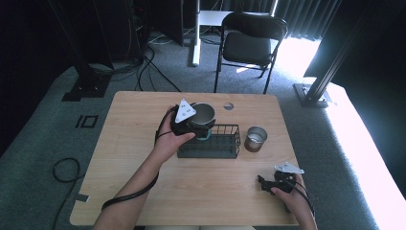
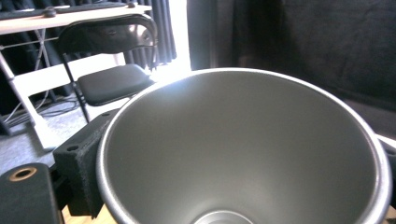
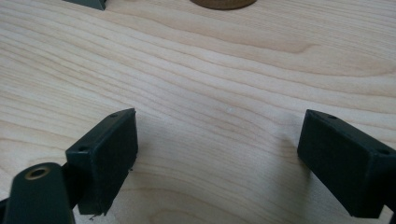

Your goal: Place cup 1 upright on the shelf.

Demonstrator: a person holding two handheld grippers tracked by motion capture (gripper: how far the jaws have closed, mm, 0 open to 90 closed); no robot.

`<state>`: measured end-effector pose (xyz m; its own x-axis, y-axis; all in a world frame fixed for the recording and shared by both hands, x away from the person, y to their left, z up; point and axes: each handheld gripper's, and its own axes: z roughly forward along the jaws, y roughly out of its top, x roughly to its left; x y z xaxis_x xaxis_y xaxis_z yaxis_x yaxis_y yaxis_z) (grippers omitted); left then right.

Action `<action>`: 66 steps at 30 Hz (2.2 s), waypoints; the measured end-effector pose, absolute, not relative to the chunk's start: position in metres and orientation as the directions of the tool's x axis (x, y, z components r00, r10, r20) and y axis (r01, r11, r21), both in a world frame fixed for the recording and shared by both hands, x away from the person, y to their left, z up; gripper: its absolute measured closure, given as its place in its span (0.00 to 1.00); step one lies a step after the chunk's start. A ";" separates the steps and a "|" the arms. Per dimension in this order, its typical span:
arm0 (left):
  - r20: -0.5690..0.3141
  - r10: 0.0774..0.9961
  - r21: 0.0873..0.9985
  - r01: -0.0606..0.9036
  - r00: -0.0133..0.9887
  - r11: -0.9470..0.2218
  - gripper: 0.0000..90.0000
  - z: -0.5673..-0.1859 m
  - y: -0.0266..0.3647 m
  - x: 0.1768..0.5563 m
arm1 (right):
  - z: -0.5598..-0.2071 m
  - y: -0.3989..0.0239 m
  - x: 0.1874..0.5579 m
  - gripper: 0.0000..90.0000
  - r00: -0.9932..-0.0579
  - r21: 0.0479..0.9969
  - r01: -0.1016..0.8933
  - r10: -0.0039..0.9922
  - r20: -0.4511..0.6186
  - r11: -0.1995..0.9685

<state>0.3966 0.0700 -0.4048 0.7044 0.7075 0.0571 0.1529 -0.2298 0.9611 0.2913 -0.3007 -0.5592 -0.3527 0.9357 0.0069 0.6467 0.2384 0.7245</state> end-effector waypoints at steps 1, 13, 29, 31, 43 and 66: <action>0.057 0.708 0.961 0.153 0.704 -0.230 0.11 -0.405 0.070 0.397 | -0.559 -0.301 0.291 0.13 -0.353 0.724 0.647 0.936 0.007 0.238; 0.017 0.767 0.953 0.221 0.641 -0.206 0.11 -0.433 0.088 0.415 | -0.559 -0.301 0.291 0.13 -0.353 0.724 0.647 0.936 0.007 0.238; 0.007 0.773 0.943 0.252 0.634 -0.216 0.11 -0.460 0.090 0.425 | -0.559 -0.301 0.291 0.13 -0.353 0.724 0.648 0.936 0.008 0.238; 0.005 0.771 0.938 0.265 0.636 -0.224 0.11 -0.463 0.089 0.426 | -0.559 -0.301 0.291 0.13 -0.353 0.724 0.648 0.936 0.008 0.238; 0.017 0.768 0.937 0.259 0.641 -0.237 0.10 -0.473 0.087 0.418 | -0.559 -0.301 0.291 0.13 -0.353 0.724 0.647 0.936 0.008 0.238; 0.045 0.763 0.921 0.270 0.645 -0.282 0.03 -0.463 0.096 0.400 | -0.559 -0.301 0.291 0.13 -0.353 0.724 0.647 0.936 0.008 0.238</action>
